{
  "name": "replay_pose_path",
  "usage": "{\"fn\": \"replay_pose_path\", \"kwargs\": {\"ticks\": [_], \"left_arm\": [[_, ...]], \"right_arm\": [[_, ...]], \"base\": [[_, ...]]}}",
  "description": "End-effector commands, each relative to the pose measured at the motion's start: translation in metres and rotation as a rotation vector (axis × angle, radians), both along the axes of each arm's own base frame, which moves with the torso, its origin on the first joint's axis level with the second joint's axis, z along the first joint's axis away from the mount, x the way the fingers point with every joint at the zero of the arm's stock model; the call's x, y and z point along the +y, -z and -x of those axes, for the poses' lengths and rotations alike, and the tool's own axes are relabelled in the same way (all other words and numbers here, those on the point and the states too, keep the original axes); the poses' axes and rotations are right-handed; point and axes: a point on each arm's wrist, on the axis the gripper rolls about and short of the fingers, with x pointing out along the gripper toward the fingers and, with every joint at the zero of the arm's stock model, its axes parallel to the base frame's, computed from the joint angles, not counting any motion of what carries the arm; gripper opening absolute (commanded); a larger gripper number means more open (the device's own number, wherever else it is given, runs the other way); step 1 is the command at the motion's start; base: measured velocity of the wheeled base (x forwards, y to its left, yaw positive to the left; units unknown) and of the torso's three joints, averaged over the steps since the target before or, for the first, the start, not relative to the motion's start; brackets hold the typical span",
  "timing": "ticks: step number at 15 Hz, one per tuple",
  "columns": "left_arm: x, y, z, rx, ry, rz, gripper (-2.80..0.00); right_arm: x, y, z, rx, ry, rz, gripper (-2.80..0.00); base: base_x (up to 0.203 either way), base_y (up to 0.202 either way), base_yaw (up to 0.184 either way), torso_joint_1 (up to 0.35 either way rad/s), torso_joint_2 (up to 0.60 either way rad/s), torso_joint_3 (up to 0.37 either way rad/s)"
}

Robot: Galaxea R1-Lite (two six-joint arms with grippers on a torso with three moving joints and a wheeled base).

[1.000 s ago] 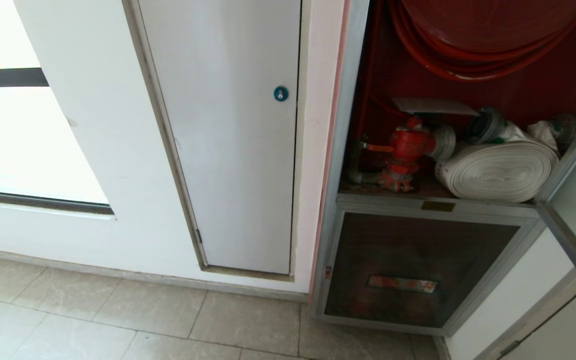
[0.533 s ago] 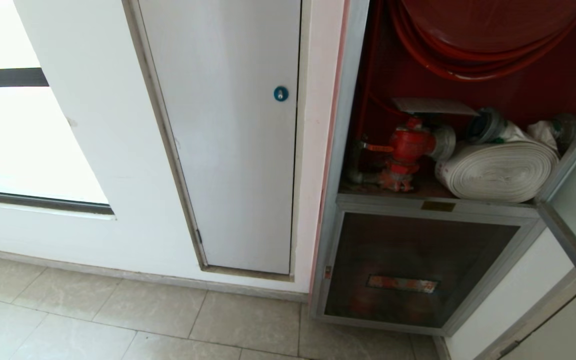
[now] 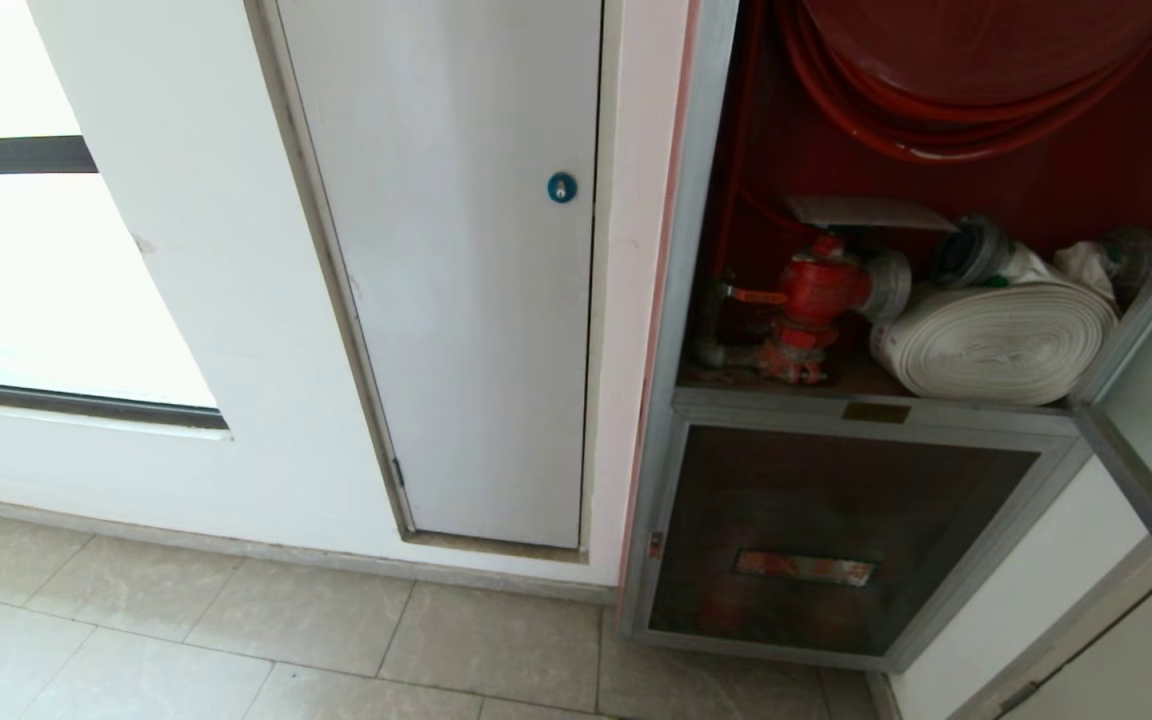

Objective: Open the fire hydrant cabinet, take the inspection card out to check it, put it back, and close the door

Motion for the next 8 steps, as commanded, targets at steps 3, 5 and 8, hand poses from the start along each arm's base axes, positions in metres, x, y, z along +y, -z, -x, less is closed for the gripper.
{"fn": "replay_pose_path", "kwargs": {"ticks": [3,5,8], "left_arm": [[0.0,0.0,-0.0001,0.001,-0.001,0.001,-2.8],[0.0,0.0,-0.0001,0.001,-0.001,-0.002,-2.8],[0.0,0.0,-0.0001,0.001,0.0,-0.002,-2.8]], "right_arm": [[0.0,0.0001,0.0,0.0,0.0,0.0,-2.8],[0.0,0.0003,-0.0001,0.001,-0.001,0.0,-2.8],[0.0,0.0001,0.0,0.0,0.0,0.0,-2.8]], "base": [[0.0,0.0,0.0,0.0,0.0,0.0],[0.0,0.0,0.0,0.0,0.0,0.0],[0.0,0.0,0.0,0.0,0.0,0.0]]}}
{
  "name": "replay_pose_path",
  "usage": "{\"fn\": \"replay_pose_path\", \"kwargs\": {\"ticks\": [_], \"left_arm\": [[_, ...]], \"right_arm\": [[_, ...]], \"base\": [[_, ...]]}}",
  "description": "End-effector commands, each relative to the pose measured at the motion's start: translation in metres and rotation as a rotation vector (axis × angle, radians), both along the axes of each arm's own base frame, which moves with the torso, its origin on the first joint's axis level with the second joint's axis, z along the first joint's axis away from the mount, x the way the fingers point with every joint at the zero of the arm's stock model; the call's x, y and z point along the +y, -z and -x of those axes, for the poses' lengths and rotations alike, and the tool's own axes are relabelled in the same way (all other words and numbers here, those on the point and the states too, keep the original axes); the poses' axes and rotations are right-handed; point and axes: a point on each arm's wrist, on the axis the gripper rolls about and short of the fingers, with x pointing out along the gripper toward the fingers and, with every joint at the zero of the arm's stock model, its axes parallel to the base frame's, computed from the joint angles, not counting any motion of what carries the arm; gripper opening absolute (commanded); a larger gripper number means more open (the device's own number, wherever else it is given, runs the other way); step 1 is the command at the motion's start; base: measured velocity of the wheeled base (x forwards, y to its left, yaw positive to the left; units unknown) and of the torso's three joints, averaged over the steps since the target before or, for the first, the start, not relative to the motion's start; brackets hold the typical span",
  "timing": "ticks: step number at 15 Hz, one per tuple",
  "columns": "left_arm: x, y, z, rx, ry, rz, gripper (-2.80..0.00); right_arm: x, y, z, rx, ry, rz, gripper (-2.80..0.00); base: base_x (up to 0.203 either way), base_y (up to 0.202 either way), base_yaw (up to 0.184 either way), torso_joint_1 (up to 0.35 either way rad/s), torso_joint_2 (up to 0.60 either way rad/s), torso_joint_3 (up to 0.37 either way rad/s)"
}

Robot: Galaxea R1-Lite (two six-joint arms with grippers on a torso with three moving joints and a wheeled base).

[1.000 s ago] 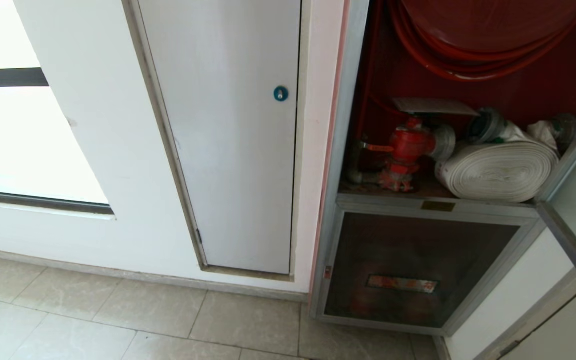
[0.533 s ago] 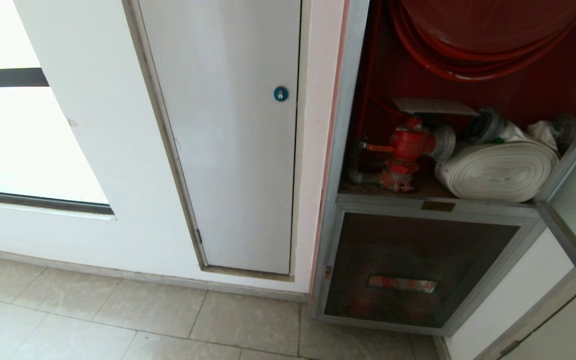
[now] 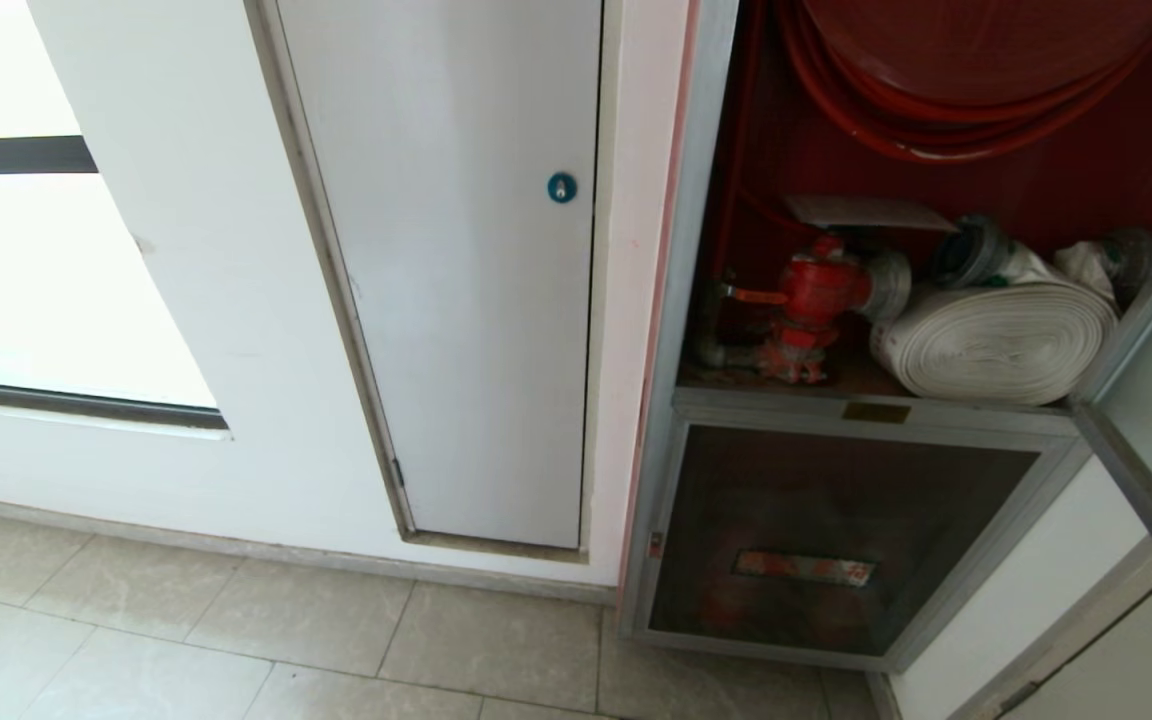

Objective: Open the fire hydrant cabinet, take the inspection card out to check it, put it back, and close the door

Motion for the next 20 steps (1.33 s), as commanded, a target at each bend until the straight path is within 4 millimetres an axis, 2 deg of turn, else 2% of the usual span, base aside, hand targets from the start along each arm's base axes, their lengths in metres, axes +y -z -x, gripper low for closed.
{"fn": "replay_pose_path", "kwargs": {"ticks": [1,6,20], "left_arm": [[0.0,0.0,-0.0001,0.001,0.0,-0.001,-2.8],[0.0,0.0,-0.0001,0.001,0.0,-0.001,-2.8],[0.0,0.0,-0.0001,0.001,0.0,0.001,-2.8]], "right_arm": [[0.0,-0.0001,0.0,0.0,-0.001,0.0,-2.8],[0.0,-0.0001,0.0,0.0,-0.002,0.0,-2.8],[0.0,0.0,0.0,0.0,-0.002,0.0,-2.8]], "base": [[0.0,0.0,0.0,0.0,0.0,0.0],[0.026,0.0,0.0,-0.001,0.0,0.0],[0.196,0.0,0.0,0.005,0.0,0.003]]}}
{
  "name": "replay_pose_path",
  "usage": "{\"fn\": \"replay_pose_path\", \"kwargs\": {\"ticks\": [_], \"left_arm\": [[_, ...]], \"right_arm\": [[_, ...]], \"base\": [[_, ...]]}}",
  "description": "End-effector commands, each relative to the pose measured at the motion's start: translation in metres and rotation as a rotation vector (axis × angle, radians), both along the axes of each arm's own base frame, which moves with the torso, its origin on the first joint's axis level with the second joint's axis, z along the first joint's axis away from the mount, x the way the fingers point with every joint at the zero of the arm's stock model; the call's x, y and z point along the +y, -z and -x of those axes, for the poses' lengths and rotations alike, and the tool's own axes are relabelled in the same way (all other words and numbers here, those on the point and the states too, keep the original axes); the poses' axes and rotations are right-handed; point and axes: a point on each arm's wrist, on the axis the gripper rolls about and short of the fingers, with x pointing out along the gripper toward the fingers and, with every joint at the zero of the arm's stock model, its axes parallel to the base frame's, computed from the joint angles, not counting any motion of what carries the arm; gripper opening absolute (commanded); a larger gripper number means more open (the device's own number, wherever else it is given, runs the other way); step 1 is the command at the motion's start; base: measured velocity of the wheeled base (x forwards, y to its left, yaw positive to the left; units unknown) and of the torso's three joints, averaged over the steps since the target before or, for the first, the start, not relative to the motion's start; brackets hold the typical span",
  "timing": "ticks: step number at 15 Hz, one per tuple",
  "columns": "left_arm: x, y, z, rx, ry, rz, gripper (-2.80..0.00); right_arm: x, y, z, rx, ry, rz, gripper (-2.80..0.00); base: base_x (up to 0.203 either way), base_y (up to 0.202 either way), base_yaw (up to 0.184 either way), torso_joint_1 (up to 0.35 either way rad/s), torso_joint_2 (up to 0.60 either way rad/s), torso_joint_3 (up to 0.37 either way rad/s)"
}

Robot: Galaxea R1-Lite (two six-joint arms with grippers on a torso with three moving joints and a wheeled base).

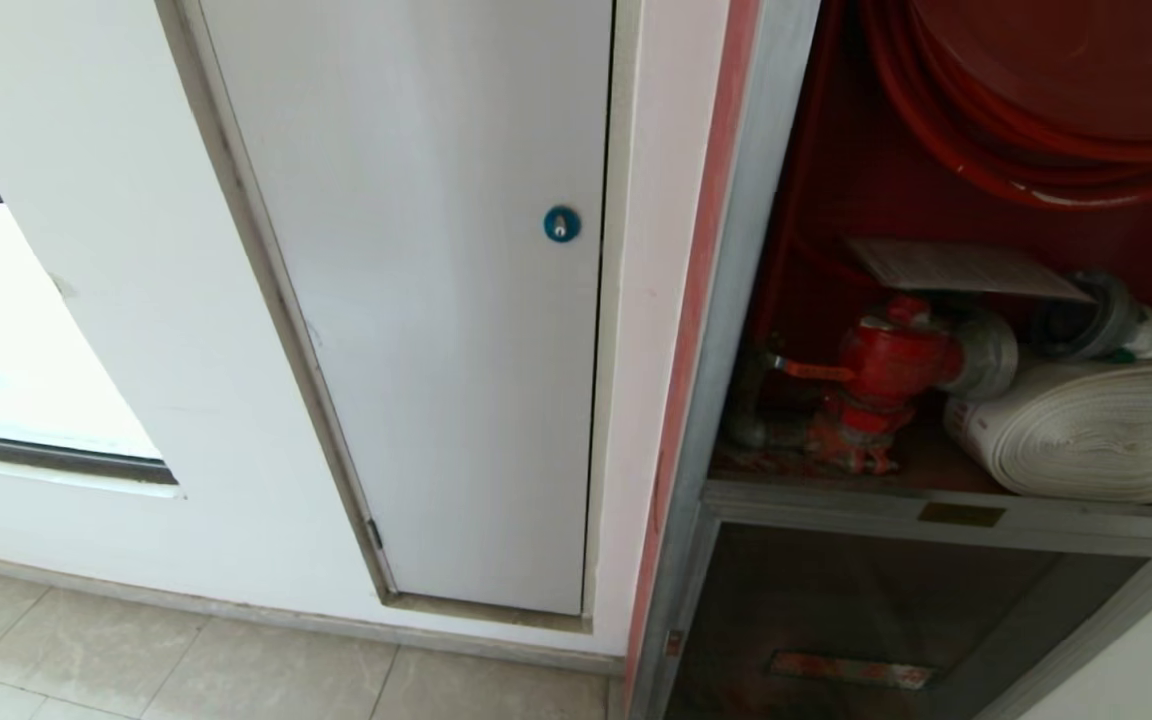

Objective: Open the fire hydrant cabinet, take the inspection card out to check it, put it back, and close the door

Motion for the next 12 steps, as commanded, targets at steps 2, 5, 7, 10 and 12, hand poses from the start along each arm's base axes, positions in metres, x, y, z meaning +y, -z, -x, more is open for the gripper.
{"fn": "replay_pose_path", "kwargs": {"ticks": [2,5,7,10,12], "left_arm": [[0.0,0.0,0.0,0.0,0.0,0.0,-2.8],[0.0,0.0,0.0,0.0,0.0,0.0,-2.8],[0.0,0.0,0.0,0.0,0.0,0.0,-2.8],[0.0,0.0,0.0,0.0,0.0,0.0,-2.8],[0.0,0.0,0.0,0.0,0.0,-0.002,-2.8]], "right_arm": [[0.0,-0.0002,0.0,0.0,0.0,0.0,-2.8],[0.0,0.0001,-0.0001,0.001,0.0,0.0,-2.8],[0.0,0.0001,-0.0001,0.001,0.001,0.0,-2.8],[0.0,-0.0002,0.0,0.0,0.0,0.0,-2.8],[0.0,-0.0002,0.0,0.0,0.001,0.0,-2.8]], "base": [[0.197,0.0,0.001,0.001,0.0,0.003],[0.197,0.0,0.0,-0.003,0.0,0.005],[0.195,0.0,0.0,0.003,0.0,0.002],[0.198,0.0,0.001,0.001,0.0,0.002],[0.169,0.0,0.0,0.009,0.0,0.004]]}}
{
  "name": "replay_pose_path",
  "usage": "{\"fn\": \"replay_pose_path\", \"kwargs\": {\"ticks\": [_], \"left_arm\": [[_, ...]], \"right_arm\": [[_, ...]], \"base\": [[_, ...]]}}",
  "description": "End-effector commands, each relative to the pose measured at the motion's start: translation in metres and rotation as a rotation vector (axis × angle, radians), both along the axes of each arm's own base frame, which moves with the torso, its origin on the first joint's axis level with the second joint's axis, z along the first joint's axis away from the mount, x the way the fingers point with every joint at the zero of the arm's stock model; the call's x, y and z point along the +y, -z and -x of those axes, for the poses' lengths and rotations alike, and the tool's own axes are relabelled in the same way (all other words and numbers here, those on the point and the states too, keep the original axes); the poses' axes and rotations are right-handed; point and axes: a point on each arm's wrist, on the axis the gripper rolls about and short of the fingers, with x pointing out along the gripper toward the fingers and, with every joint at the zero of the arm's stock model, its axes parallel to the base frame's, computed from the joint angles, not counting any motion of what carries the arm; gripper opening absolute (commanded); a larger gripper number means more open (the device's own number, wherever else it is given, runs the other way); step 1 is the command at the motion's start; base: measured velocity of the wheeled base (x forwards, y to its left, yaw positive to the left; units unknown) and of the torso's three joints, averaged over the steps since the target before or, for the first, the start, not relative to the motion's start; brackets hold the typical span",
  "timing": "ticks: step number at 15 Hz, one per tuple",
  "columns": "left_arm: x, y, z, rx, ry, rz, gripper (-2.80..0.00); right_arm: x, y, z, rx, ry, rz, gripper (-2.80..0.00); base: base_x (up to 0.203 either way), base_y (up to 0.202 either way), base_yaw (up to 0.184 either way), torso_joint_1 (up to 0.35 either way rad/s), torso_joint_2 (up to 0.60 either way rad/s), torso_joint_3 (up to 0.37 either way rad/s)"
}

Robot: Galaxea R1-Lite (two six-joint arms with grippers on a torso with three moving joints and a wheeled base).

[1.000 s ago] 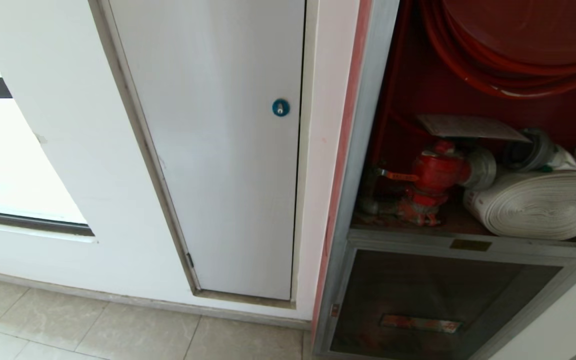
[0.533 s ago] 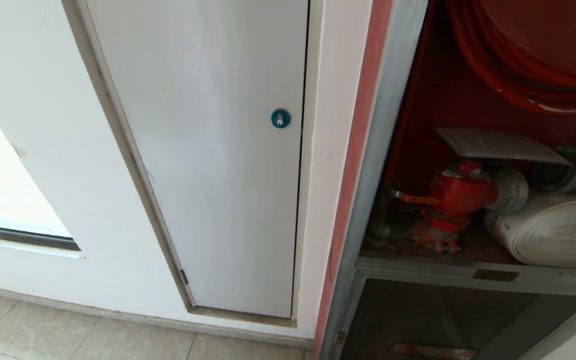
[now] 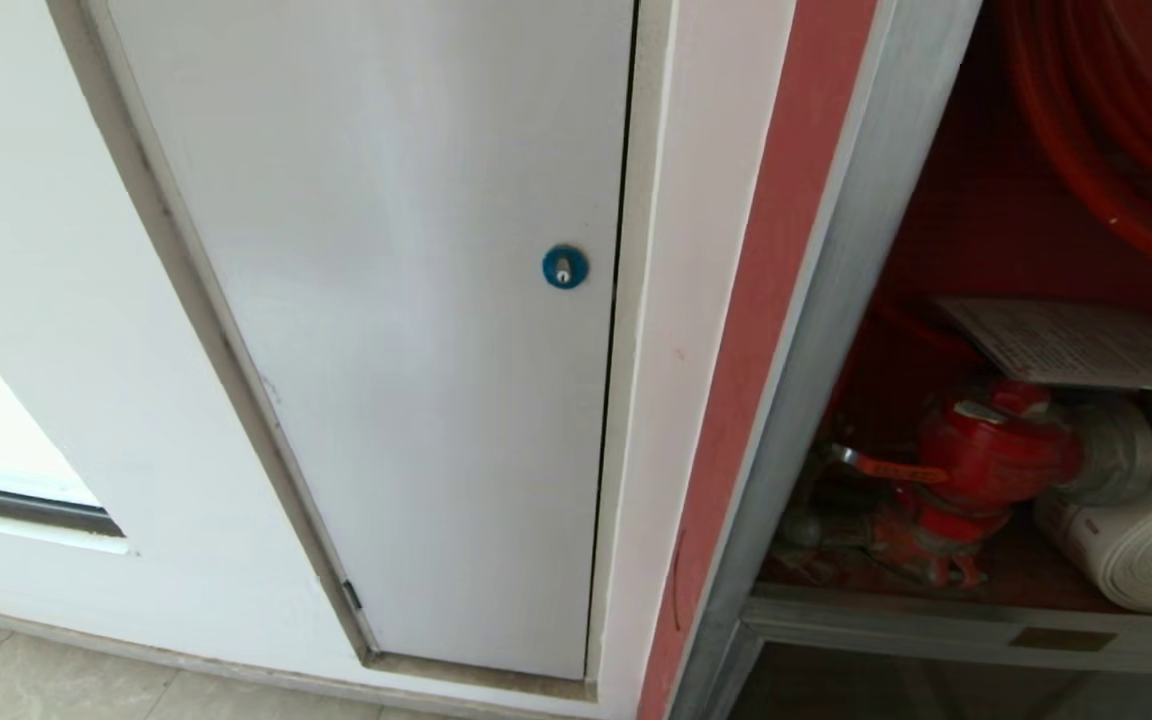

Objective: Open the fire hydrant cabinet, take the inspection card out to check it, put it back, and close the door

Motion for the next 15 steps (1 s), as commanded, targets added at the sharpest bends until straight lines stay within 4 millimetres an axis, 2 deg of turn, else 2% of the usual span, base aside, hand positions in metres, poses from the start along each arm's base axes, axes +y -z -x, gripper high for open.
{"fn": "replay_pose_path", "kwargs": {"ticks": [1,15], "left_arm": [[0.0,0.0,-0.0001,0.001,0.001,0.002,-2.8],[0.0,0.0,-0.0001,0.001,0.001,0.004,-2.8]], "right_arm": [[0.0,-0.0002,0.0,-0.001,-0.001,0.001,-2.8],[0.0,-0.0002,0.0,-0.001,0.0,-0.01,-2.8]], "base": [[0.0,0.0,0.0,0.0,0.0,0.0],[0.0,0.0,0.0,0.0,0.0,0.0]]}}
